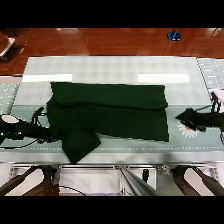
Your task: Fold the shirts.
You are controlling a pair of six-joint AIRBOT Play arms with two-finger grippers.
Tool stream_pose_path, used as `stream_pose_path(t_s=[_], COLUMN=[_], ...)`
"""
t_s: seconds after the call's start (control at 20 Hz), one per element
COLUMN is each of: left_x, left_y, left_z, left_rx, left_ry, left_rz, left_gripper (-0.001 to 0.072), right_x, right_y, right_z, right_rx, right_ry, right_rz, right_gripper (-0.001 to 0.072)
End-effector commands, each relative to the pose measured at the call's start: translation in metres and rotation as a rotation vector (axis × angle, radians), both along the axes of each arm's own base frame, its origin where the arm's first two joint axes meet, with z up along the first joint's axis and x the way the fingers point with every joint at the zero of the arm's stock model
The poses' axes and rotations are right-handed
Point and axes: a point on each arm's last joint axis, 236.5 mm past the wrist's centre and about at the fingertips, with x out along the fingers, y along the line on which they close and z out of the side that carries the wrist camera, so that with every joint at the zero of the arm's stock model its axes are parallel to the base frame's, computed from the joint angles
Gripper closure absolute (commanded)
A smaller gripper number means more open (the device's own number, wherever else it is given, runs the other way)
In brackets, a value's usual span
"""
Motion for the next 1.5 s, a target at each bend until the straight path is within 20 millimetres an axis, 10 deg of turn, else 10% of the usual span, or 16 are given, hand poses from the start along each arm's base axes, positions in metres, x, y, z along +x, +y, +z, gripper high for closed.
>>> stream_pose_path(t_s=[0.0,0.25,0.55,0.7,1.15,1.45], left_x=[-0.003,-0.003,-0.003,0.009,0.18,0.256], left_y=[-0.004,-0.004,-0.004,0.0,0.02,0.024], left_z=[0.002,0.002,0.002,0.009,0.111,0.104], left_rx=[-0.016,-0.017,-0.016,-0.008,-0.042,-0.083], left_ry=[0.005,0.007,0.007,-0.023,-0.476,-0.465], left_rz=[-0.022,-0.02,-0.02,-0.024,0.188,0.198], left_gripper=[0.0688,0.0688,0.0688,0.0688,0.0688,0.0689], right_x=[-0.067,-0.087,-0.033,-0.006,0.096,0.167], right_y=[0.0,0.036,0.068,0.084,0.076,0.062], right_z=[-0.03,-0.05,-0.06,-0.043,0.036,0.034], right_rx=[-0.009,0.045,0.125,0.137,0.118,0.123], right_ry=[0.259,0.348,0.226,0.127,-0.099,-0.164], right_rz=[0.025,0.135,0.065,0.164,0.219,0.16], right_gripper=[0.0304,0.0304,0.0308,0.0689,0.0691,0.0691])
